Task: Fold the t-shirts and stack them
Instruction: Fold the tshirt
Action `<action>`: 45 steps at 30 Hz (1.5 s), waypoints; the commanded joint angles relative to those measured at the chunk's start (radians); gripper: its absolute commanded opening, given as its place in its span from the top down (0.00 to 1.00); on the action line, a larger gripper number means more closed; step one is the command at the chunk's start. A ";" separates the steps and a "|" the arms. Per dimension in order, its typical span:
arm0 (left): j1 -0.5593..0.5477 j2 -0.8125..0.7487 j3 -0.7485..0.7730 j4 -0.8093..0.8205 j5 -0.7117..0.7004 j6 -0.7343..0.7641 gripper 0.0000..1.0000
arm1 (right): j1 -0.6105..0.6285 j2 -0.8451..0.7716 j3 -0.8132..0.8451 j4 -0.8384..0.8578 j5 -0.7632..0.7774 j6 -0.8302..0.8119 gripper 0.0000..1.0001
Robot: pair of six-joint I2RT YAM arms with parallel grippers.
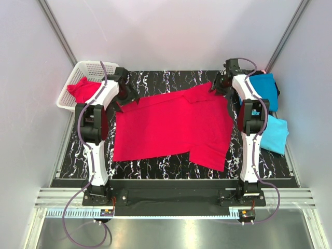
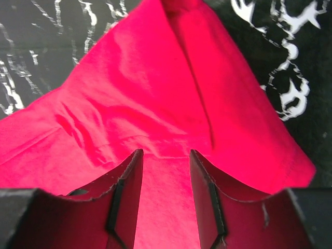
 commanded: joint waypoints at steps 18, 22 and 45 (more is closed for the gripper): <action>0.004 -0.055 -0.064 0.041 -0.015 -0.010 0.01 | 0.002 0.045 0.001 -0.075 0.096 0.003 0.53; 0.004 -0.053 -0.062 0.041 -0.015 -0.009 0.01 | 0.001 0.051 0.012 -0.074 0.084 -0.003 0.54; 0.007 -0.047 -0.058 0.042 -0.012 0.005 0.01 | 0.002 0.055 0.090 -0.071 0.074 -0.018 0.62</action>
